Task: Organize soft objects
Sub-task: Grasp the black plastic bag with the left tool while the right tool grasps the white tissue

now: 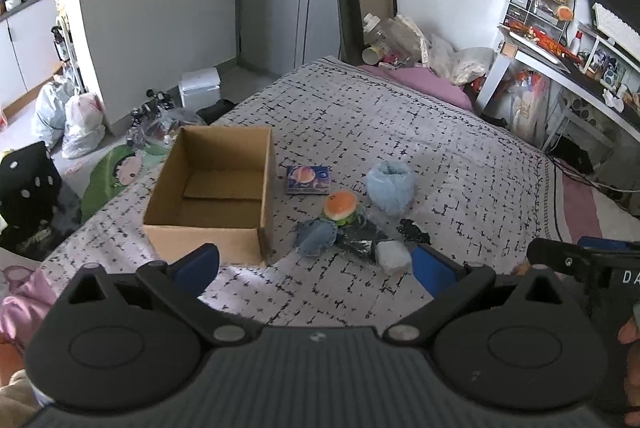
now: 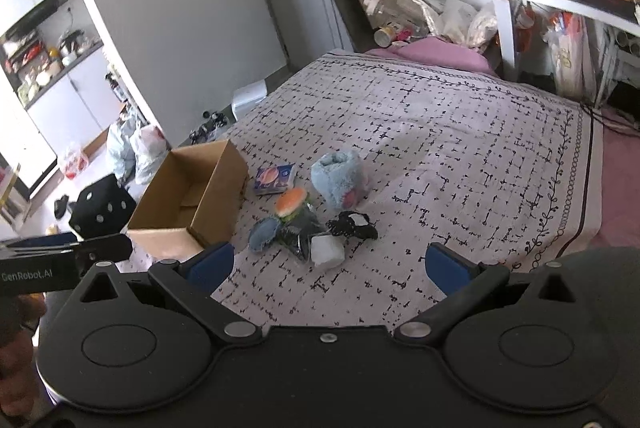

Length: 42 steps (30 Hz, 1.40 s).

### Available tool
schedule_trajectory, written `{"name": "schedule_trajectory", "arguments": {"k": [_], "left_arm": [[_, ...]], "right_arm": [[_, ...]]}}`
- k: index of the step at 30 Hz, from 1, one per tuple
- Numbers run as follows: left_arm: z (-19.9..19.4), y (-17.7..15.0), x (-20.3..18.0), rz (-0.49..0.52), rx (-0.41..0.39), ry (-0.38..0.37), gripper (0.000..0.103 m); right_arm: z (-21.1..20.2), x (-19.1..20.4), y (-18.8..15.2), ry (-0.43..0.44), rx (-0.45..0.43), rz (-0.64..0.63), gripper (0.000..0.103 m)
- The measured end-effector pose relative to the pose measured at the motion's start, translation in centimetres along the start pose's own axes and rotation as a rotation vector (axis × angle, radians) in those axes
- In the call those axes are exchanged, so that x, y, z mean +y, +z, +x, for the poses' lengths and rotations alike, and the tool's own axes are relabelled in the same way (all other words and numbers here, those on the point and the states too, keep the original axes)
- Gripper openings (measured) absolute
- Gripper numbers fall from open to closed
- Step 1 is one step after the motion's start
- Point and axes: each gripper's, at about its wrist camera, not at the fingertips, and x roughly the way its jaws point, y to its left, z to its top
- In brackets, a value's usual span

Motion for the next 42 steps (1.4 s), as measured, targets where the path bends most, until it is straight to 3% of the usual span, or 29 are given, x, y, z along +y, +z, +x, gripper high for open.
{"name": "schedule_trajectory", "arguments": {"k": [13,17,25,30,35,42], "left_arm": [[4.5,1.3,0.2,-0.033,0.012,-0.035,0.096],[6.3,1.5,0.2,-0.030,0.037,-0.050,0.094],[10.2,1.4,0.2,-0.043,0.107,-0.093,0.088],[12.3,1.3,-0.1,-0.011,0.144,-0.083,0.087],[14.2,1.1,0.0,0.017,0.175,-0.080,0.078],[16.1,1.4,0.0,0.008,0.198,-0.109,0.076]], "right_arm": [[4.3,-1.2,0.4,0.023,0.060,0.070,0.098],[6.3,-1.9,0.4,0.014,0.104,0.110,0.093],[9.0,-2.8,0.6,-0.008,0.144,0.185,0.093],[10.2,-3.2,0.6,-0.009,0.154,0.225,0.093],[11.5,-3.2,0.5,0.015,0.163,0.245,0.091],[13.3,-3.4,0.0,0.012,0.191,0.280,0.081]]}}
